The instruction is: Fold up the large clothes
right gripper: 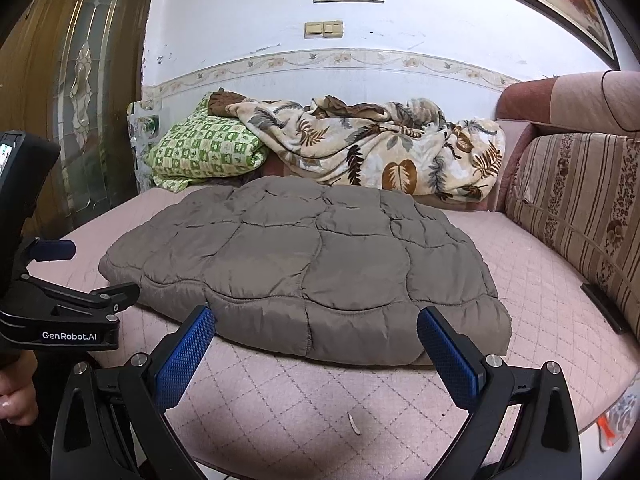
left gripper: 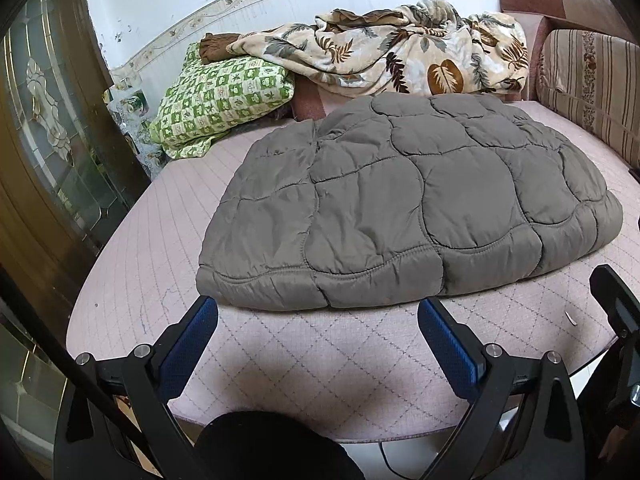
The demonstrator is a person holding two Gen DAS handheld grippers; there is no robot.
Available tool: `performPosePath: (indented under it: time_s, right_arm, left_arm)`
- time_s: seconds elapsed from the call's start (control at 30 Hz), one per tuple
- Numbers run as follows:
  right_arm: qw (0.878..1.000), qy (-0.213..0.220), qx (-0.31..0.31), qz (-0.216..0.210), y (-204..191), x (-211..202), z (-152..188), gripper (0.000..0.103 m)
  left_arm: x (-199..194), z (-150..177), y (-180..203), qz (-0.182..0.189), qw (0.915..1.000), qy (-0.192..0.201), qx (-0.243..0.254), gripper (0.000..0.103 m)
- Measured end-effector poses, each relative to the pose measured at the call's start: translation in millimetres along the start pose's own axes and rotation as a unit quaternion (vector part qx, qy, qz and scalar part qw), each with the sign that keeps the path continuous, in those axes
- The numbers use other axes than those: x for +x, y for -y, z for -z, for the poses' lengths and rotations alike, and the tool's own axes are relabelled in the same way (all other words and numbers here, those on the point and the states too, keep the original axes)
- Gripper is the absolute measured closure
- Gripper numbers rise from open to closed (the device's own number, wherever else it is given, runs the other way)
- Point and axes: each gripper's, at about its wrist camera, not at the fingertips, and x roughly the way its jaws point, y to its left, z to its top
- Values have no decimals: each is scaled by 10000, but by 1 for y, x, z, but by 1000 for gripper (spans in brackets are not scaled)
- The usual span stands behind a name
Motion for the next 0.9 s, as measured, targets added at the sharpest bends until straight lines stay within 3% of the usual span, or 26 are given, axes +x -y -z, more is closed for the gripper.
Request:
performPosePath:
  time_s: [0.9]
  right_arm:
    - [9999, -100, 48, -21, 3, 3, 4, 1]
  left_arm:
    - [2, 2, 4, 23, 9999, -33, 92, 3]
